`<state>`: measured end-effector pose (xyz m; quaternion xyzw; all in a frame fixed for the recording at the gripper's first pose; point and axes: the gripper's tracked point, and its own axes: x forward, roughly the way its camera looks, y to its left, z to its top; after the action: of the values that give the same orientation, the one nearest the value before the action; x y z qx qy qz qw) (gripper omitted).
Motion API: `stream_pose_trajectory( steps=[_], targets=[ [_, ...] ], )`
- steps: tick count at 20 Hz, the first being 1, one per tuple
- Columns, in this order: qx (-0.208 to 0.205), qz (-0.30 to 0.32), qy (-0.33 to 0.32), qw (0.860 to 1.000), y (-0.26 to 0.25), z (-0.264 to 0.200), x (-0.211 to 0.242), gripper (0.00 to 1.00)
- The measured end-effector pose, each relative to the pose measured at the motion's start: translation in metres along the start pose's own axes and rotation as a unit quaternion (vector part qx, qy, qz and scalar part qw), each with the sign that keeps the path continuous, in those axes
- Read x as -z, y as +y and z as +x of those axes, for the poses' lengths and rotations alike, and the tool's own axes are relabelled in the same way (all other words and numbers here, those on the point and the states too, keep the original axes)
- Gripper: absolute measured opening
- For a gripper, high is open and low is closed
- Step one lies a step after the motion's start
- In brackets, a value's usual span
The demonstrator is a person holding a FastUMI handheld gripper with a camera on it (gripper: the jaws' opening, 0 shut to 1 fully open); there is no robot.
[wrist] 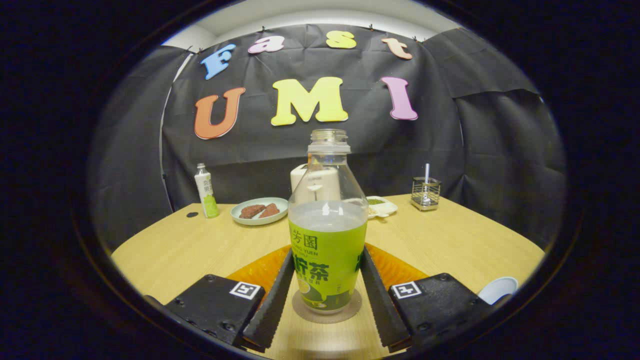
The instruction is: Take the bottle from table, then pour the juice into the cup, finally place the bottle on the coaster
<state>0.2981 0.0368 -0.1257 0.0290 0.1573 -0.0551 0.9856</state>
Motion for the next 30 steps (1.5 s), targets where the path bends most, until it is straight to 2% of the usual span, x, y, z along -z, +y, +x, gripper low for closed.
stream_pose_trajectory(
  steps=[11, 13, 14, 19, 25, 30],
  targets=[
    [-0.004, -0.019, 0.020, 1.000, 0.003, 0.001, 0.011, 0.83],
    [-0.011, -0.021, 0.018, 1.000, 0.008, -0.004, 0.009, 0.97],
    [-0.011, -0.024, 0.016, 1.000, 0.008, -0.005, 0.010, 1.00],
    [-0.009, -0.037, 0.014, 0.999, 0.006, -0.028, 0.009, 1.00],
    [0.000, -0.037, -0.028, 0.999, 0.008, -0.112, -0.010, 1.00],
    [-0.005, -0.025, -0.101, 0.995, 0.010, -0.198, -0.023, 1.00]
  ],
)
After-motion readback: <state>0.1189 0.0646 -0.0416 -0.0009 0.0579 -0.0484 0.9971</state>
